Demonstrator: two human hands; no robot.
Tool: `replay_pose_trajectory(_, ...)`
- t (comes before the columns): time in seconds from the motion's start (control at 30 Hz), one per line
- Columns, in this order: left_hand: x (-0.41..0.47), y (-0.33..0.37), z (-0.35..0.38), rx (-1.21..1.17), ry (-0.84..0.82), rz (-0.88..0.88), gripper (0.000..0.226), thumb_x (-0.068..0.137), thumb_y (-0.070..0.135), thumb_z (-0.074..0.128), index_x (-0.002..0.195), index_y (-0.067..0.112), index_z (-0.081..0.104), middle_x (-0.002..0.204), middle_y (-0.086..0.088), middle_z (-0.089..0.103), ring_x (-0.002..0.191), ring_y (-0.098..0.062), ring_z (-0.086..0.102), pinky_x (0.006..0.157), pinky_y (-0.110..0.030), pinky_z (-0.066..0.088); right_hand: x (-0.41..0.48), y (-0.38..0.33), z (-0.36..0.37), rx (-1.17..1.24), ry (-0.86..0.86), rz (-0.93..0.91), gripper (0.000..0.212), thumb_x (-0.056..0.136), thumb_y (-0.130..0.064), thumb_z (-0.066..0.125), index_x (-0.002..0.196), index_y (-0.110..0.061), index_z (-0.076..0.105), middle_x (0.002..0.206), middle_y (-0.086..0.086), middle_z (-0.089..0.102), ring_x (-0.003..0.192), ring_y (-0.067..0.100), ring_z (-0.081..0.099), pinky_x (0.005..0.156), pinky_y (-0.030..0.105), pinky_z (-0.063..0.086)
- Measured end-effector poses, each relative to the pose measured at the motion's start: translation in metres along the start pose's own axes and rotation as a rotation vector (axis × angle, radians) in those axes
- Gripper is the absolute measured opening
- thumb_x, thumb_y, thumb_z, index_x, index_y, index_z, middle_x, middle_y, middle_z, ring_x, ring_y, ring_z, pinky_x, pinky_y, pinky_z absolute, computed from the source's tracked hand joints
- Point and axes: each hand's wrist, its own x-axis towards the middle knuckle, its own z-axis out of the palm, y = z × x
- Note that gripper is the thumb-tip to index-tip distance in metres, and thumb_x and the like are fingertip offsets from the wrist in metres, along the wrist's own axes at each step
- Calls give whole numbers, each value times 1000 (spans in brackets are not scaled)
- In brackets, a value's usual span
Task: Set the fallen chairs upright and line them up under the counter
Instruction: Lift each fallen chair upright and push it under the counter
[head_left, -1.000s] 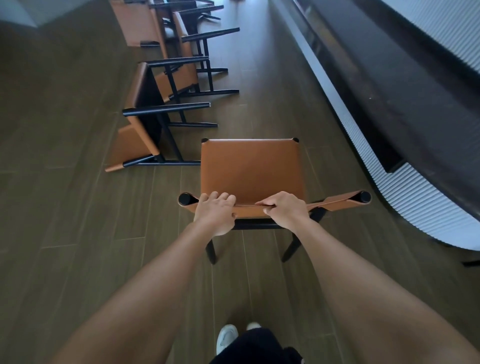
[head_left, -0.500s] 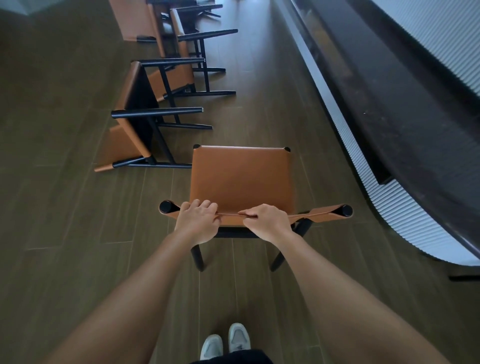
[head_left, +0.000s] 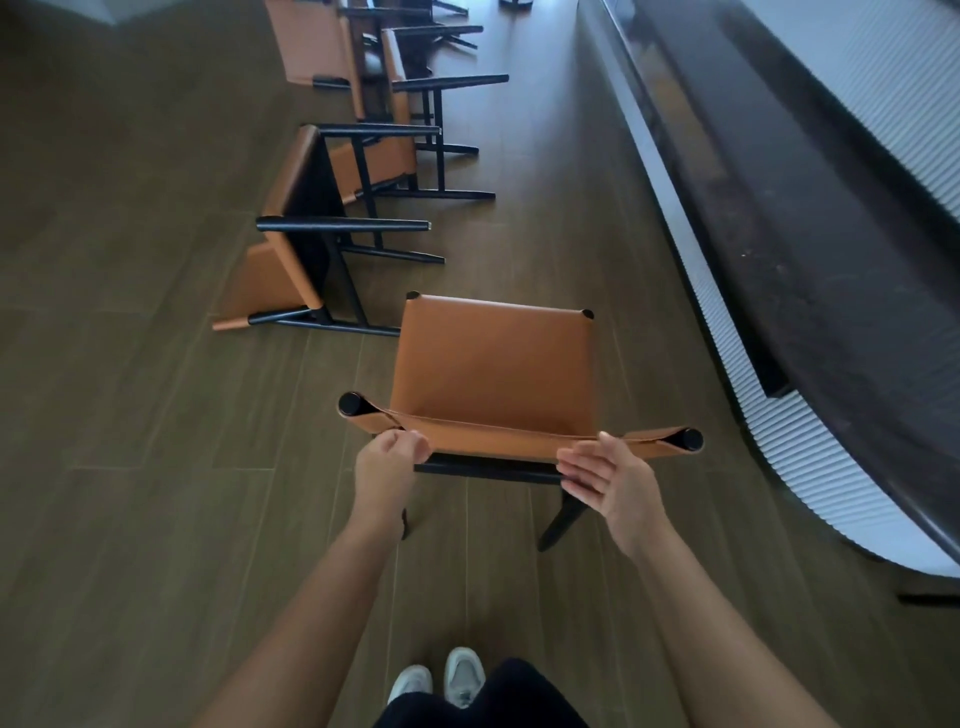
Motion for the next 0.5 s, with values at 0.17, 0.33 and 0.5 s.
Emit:
replay_pose_trajectory(0.17, 15, 9, 16, -192, -140, -332, 30, 95, 30, 57, 115, 9, 52, 115, -14, 59, 102, -27, 59, 89, -49, 48, 12, 1, -12, 347, 17, 221, 58, 87, -52, 63, 118, -5, 49, 109, 25, 70, 96, 40, 70, 67, 44, 60)
replay_pose_trajectory(0.33, 33, 29, 36, -465, -184, -535, 58, 89, 32, 65, 136, 12, 37, 133, -21, 41, 121, -38, 45, 89, -62, 45, 27, -23, -3, 430, 75, 230, 59, 85, -39, 71, 126, -7, 43, 123, 28, 54, 108, 44, 60, 67, 53, 59)
replay_pose_trajectory(0.5, 52, 25, 48, -632, -171, -583, 51, 93, 22, 57, 138, 8, 38, 127, -27, 49, 114, -45, 53, 73, -62, 48, 42, -32, 6, 502, 150, 260, 37, 90, -22, 67, 117, -5, 49, 119, 30, 56, 105, 46, 60, 74, 58, 56)
